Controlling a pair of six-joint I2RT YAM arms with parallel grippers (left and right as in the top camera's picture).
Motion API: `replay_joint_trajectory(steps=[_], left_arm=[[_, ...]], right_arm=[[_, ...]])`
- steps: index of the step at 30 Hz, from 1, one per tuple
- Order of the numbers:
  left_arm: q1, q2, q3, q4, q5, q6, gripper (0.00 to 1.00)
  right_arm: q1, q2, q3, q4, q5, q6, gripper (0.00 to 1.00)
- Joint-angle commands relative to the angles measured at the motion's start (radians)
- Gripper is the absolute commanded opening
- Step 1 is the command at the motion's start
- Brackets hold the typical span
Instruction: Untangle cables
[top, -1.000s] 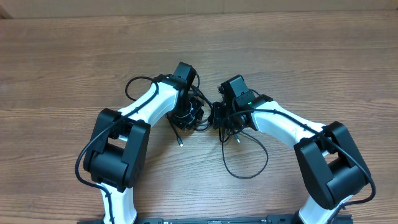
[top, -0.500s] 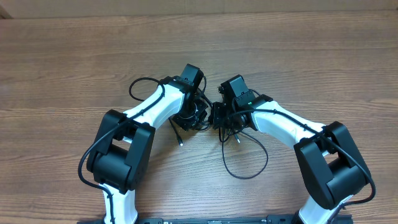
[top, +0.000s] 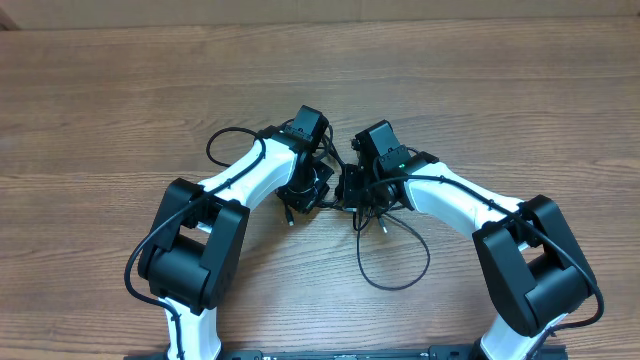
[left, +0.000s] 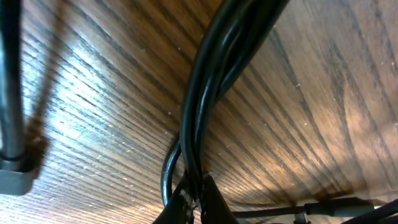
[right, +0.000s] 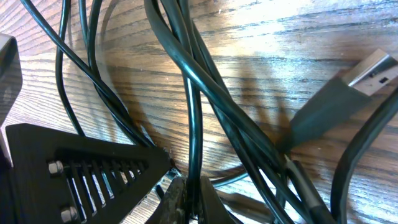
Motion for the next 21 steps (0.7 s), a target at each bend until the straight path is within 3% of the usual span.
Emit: replay_joint_trajectory(steps=[1,11,21], left_arm=[[0.008,0.029,-0.037,-0.005,-0.029,0.086,0.04],[0.116,0.000,0.011,-0.006,0.176,0.395,0.04],[0.207,-0.064,0.013,-0.012,0.257,0.552,0.04]], right_arm=[[0.001,0.004,-0.006,0.000,0.013,-0.002,0.04],[0.001,0.004,-0.006,-0.005,0.041,-0.002,0.04],[0.001,0.004,-0.006,-0.010,0.052,-0.002,0.04]])
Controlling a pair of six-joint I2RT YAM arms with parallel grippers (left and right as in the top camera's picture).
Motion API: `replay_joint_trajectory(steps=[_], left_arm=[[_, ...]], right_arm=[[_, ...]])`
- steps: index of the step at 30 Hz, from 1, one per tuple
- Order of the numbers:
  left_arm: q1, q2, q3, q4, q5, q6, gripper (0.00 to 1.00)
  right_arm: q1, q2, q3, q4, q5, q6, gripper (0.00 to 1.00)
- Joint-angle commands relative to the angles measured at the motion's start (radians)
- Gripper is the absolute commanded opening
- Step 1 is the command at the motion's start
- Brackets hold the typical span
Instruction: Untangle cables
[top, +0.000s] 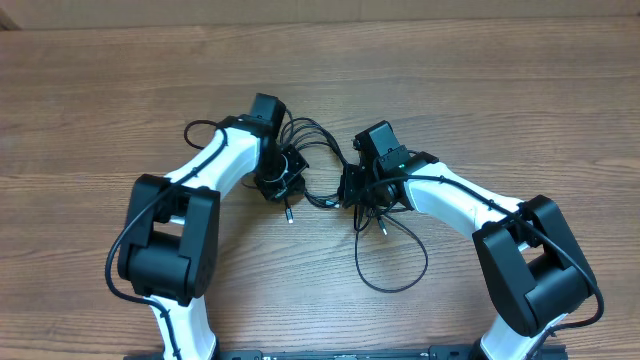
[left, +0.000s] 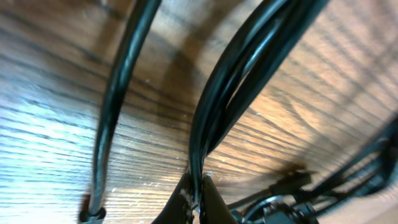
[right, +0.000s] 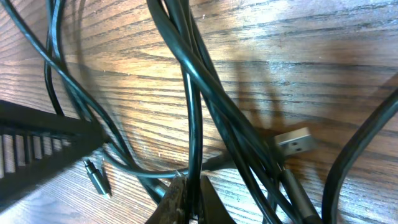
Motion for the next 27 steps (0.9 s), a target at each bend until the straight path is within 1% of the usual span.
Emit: replay_joint_trajectory(steps=[1,7,13,16,27], left_arm=[[0.033,-0.052,0.014,-0.002,0.067,0.122,0.04],[0.095,-0.052,0.014,-0.017,0.121,0.182,0.04],[0.137,-0.052,0.014,-0.054,0.108,0.262,0.04],[0.138,-0.052,0.014,-0.069,0.063,0.280,0.04],[0.138,-0.051,0.013,-0.157,-0.158,0.280,0.04]], right_arm=[[0.001,0.004,-0.007,-0.002,0.016,-0.002,0.04],[0.000,0.004,-0.006,-0.005,0.016,-0.002,0.04],[0.000,0.004,-0.007,-0.006,0.017,-0.002,0.04],[0.000,0.004,-0.007,-0.006,0.017,-0.002,0.04],[0.000,0.004,-0.007,-0.006,0.017,-0.002,0.04]])
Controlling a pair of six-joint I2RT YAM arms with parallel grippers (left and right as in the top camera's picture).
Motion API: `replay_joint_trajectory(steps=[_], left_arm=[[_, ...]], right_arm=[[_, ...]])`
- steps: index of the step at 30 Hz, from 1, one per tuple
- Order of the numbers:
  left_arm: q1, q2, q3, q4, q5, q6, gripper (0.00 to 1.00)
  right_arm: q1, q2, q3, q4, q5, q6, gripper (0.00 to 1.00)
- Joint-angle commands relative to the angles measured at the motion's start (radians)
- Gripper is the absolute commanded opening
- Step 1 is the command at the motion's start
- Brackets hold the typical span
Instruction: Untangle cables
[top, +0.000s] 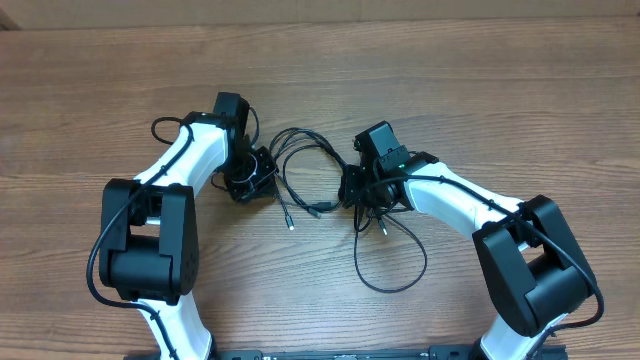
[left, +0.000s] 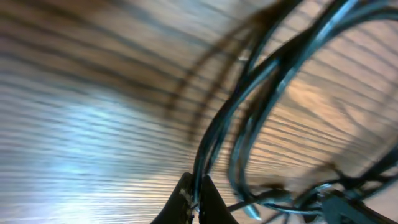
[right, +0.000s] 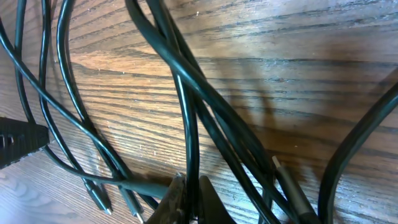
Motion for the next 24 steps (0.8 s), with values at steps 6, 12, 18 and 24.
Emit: replay_joint_trajectory(steps=[6,12,18,24], left_arm=[[-0.002,-0.032,0.013,-0.045,-0.267,0.021,0.04],[-0.002,-0.032,0.013,-0.090,-0.422,0.014,0.04],[-0.002,-0.030,0.003,-0.101,-0.502,0.014,0.05],[-0.001,-0.026,0.000,-0.142,-0.607,-0.031,0.31]], right_arm=[[0.001,0.004,-0.006,0.004,0.011,-0.002,0.04],[0.001,0.004,-0.006,0.004,0.011,-0.002,0.04],[0.001,0.004,-0.006,0.003,0.011,-0.002,0.04],[0.001,0.004,-0.006,0.003,0.011,-0.002,0.04]])
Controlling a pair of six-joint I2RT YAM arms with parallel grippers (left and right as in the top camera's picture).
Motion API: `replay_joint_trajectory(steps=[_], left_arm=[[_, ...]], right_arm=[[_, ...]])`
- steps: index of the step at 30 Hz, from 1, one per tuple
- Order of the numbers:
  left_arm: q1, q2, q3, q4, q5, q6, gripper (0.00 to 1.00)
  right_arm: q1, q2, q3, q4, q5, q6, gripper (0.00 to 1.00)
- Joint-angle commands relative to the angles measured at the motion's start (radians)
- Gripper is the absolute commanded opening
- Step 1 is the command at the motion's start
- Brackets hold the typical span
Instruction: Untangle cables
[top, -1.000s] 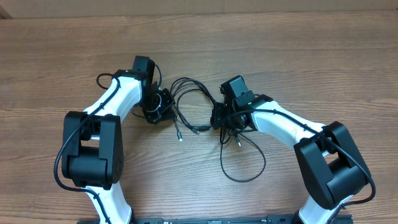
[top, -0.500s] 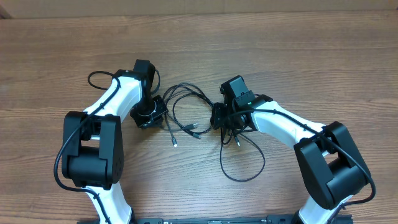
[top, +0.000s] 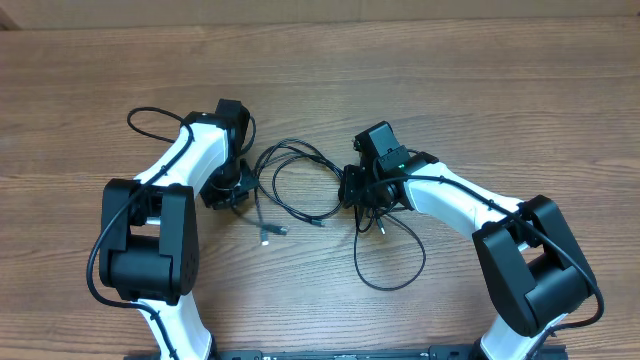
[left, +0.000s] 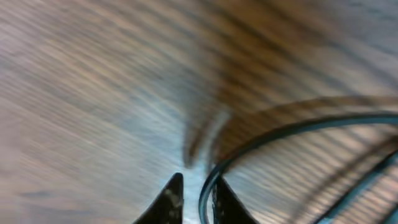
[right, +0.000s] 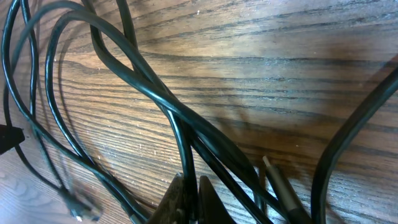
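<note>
Several thin black cables (top: 300, 213) lie in loose loops on the wooden table between my two grippers. Their plug ends (top: 268, 236) rest in front of the left gripper. My left gripper (top: 228, 188) is at the left of the loops. In the blurred left wrist view its jaws (left: 194, 182) stand a little apart, and one black cable (left: 280, 130) runs between them against the right finger. My right gripper (top: 352, 190) (right: 190, 180) is shut on one black cable (right: 180, 124) where several strands cross.
Another cable loop (top: 390, 285) lies on the table in front of the right gripper. A metal-tipped plug (right: 280, 180) lies among the strands right of the right jaws. A black lead (top: 150, 118) arcs off the left arm at far left.
My left gripper has moved a little further left and its jaws have parted. The plug ends lie further left and the loops are spread wider. The right gripper has stayed shut in place.
At first both grippers were close together at mid-table, each shut on strands of one tight bundle. At each later moment the left gripper was further left, still shut, and the bundle more drawn out. Now it is in open loops and the left jaws are parted.
</note>
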Motion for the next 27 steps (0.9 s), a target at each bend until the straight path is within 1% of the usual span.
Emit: replay_joint_trajectory(steps=[1,2,3,6,8,11,14,15,17,20,24,26,27], left_arm=[[-0.001,-0.026,0.000,-0.014,-0.107,-0.023,0.38],[-0.001,-0.026,0.000,-0.017,-0.106,-0.023,0.44],[-0.001,-0.026,0.000,-0.018,-0.101,-0.023,0.47],[0.000,-0.026,0.014,-0.037,-0.028,0.006,0.50],[0.006,-0.026,0.038,-0.047,0.035,0.070,0.52],[0.016,-0.026,0.108,-0.097,0.133,0.179,0.60],[0.024,-0.026,0.202,-0.190,0.187,0.210,0.62],[0.023,-0.026,0.259,-0.239,0.222,0.210,0.62],[0.018,-0.026,0.294,-0.261,0.283,0.211,0.63],[0.000,-0.026,0.296,-0.259,0.350,0.214,0.62],[-0.031,-0.025,0.263,-0.246,0.335,0.213,0.61],[-0.045,-0.024,0.247,-0.243,0.334,0.213,0.67],[-0.052,-0.024,0.240,-0.240,0.332,0.213,0.67]], right_arm=[[0.001,0.004,-0.007,0.004,0.011,-0.002,0.04],[0.001,0.004,-0.007,0.004,0.011,-0.002,0.04],[0.001,0.004,-0.007,0.004,0.011,-0.002,0.04],[0.001,0.004,-0.007,0.004,0.011,-0.002,0.04],[0.001,0.004,-0.007,0.005,0.011,-0.002,0.04],[0.001,0.004,-0.007,0.005,0.019,-0.002,0.04],[0.001,0.004,-0.007,0.005,0.019,-0.002,0.04],[0.001,0.004,-0.006,0.005,0.019,-0.002,0.04],[0.001,0.004,-0.007,0.005,0.022,-0.002,0.04],[0.001,0.004,-0.006,0.005,0.022,-0.002,0.04],[0.001,0.004,-0.007,0.005,0.022,-0.002,0.04],[0.001,0.004,-0.006,0.005,0.022,-0.002,0.04],[0.001,0.004,-0.007,0.005,0.022,-0.002,0.04]])
